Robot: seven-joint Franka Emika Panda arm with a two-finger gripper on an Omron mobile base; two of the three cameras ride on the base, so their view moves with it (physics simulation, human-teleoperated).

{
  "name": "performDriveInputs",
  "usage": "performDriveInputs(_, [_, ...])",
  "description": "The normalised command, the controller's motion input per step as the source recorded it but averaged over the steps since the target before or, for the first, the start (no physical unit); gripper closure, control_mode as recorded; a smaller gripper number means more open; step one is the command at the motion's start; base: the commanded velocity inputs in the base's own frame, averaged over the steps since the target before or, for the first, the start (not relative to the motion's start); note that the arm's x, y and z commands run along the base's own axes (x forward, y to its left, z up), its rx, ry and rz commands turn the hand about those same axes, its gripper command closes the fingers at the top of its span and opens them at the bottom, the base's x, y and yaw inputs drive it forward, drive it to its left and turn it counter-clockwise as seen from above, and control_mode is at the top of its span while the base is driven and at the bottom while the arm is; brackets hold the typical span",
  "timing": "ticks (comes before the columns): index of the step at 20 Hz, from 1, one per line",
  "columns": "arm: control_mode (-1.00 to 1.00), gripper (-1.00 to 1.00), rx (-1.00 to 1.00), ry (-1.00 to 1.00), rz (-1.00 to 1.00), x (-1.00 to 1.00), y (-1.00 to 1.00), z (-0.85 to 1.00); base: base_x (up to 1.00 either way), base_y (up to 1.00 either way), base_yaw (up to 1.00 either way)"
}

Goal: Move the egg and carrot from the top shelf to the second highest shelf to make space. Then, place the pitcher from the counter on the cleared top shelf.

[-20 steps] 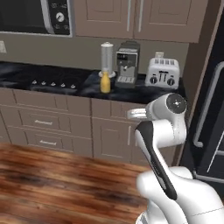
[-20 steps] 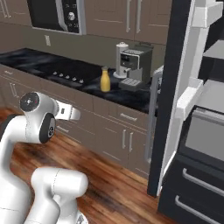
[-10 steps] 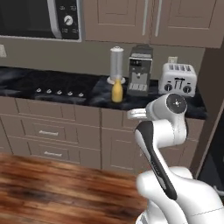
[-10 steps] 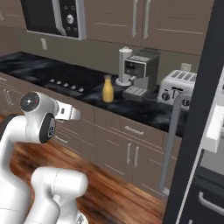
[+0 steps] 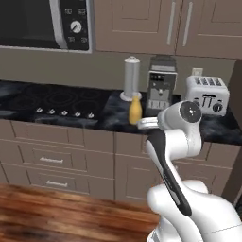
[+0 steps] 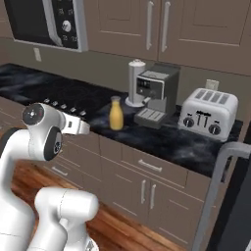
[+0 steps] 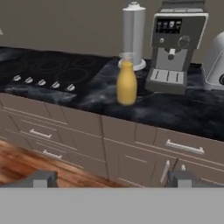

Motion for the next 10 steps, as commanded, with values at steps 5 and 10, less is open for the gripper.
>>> performDriveInputs(5, [1.0,-1.0,0.0,0.0,0.0,0.0,0.0,0.0,0.78,0.15,-0.19])
performDriveInputs(10, [1.0,-1.0,0.0,0.0,0.0,0.0,0.0,0.0,0.78,0.06,-0.21])
